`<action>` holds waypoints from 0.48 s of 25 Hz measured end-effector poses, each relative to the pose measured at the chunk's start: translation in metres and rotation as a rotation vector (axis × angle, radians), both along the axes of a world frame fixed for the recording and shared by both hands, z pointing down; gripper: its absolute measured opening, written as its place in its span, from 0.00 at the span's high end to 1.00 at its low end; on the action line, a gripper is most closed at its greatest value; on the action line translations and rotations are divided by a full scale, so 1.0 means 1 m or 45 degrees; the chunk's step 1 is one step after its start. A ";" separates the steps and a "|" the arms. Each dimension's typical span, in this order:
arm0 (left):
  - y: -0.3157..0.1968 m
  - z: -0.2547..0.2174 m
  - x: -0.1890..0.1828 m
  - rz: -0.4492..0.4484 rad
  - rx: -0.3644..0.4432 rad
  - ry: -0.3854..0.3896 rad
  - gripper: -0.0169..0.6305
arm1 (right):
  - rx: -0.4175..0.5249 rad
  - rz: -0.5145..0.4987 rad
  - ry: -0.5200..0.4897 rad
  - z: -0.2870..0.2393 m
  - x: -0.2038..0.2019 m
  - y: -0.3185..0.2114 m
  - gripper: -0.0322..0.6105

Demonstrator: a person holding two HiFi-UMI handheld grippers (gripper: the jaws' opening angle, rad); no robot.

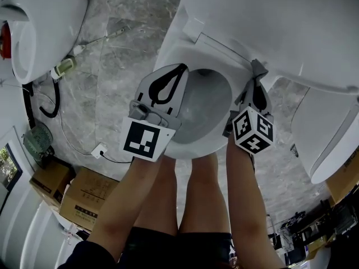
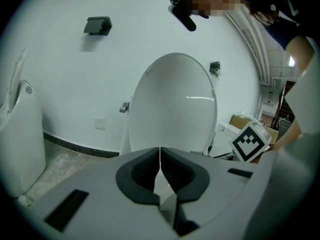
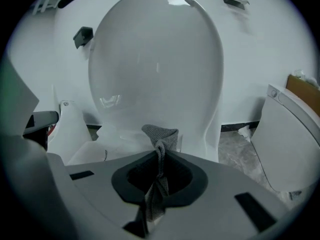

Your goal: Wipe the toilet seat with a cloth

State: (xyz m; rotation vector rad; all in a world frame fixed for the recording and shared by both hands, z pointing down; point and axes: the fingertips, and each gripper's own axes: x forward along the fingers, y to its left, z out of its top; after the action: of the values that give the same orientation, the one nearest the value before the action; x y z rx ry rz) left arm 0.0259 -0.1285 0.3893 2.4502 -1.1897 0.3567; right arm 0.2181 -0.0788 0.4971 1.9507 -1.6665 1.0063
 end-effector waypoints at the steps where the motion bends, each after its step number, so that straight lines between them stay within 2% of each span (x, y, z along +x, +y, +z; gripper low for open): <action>1: 0.000 -0.001 0.001 0.001 0.001 0.003 0.94 | -0.005 -0.005 0.012 0.001 -0.001 0.000 0.88; 6: 0.001 -0.004 -0.004 -0.002 -0.016 0.003 0.94 | 0.012 -0.102 0.048 0.002 -0.025 -0.014 0.89; 9: 0.004 -0.002 -0.012 -0.010 -0.021 -0.006 0.94 | 0.032 -0.183 0.007 0.005 -0.057 -0.030 0.89; 12: 0.006 0.001 -0.019 -0.011 -0.028 -0.024 0.94 | 0.061 -0.318 -0.064 0.008 -0.103 -0.051 0.89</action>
State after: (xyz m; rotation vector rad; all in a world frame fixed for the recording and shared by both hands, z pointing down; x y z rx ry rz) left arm 0.0074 -0.1224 0.3906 2.4277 -1.1978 0.3893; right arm 0.1156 -0.1299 0.5048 1.7039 -1.9215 0.9340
